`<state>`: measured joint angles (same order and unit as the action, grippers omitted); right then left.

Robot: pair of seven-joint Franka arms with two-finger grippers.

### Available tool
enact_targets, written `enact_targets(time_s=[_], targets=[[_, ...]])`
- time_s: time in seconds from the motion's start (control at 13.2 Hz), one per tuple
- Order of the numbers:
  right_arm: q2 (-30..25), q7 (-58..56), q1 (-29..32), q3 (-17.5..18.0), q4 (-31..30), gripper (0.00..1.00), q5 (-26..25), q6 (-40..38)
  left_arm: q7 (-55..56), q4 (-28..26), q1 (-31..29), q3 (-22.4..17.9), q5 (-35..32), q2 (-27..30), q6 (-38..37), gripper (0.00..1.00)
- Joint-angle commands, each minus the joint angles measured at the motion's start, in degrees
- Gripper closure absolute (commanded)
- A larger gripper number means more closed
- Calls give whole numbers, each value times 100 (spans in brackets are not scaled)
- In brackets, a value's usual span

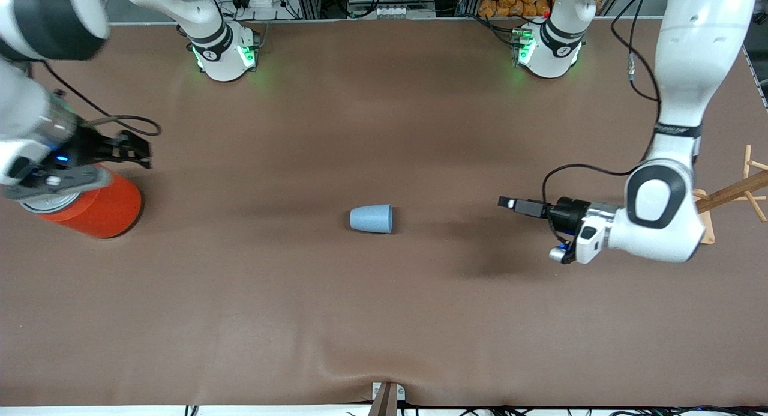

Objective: Flip cup
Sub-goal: 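Grasp the blue cup's base with the left gripper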

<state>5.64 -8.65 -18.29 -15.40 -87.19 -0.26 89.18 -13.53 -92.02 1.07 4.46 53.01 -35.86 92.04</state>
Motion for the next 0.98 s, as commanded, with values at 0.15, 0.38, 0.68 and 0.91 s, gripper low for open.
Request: enact_targets(time_s=[0.15,0.38,0.68,0.91], targets=[[-327,250,1757,977,-202,0,261,-154,-717,-596,787,2,875,-18,1243,0],[-327,713,1935,977,-211,0,439,-312,-1545,-1203,1158,2,2044,-44,1658,0],[-528,847,1970,1118,-237,0,421,-427,-1643,-1091,1501,2,2397,-192,2098,0],[-511,795,2173,1408,-36,0,325,-611,-1942,-696,1782,2,3150,-622,2318,0]])
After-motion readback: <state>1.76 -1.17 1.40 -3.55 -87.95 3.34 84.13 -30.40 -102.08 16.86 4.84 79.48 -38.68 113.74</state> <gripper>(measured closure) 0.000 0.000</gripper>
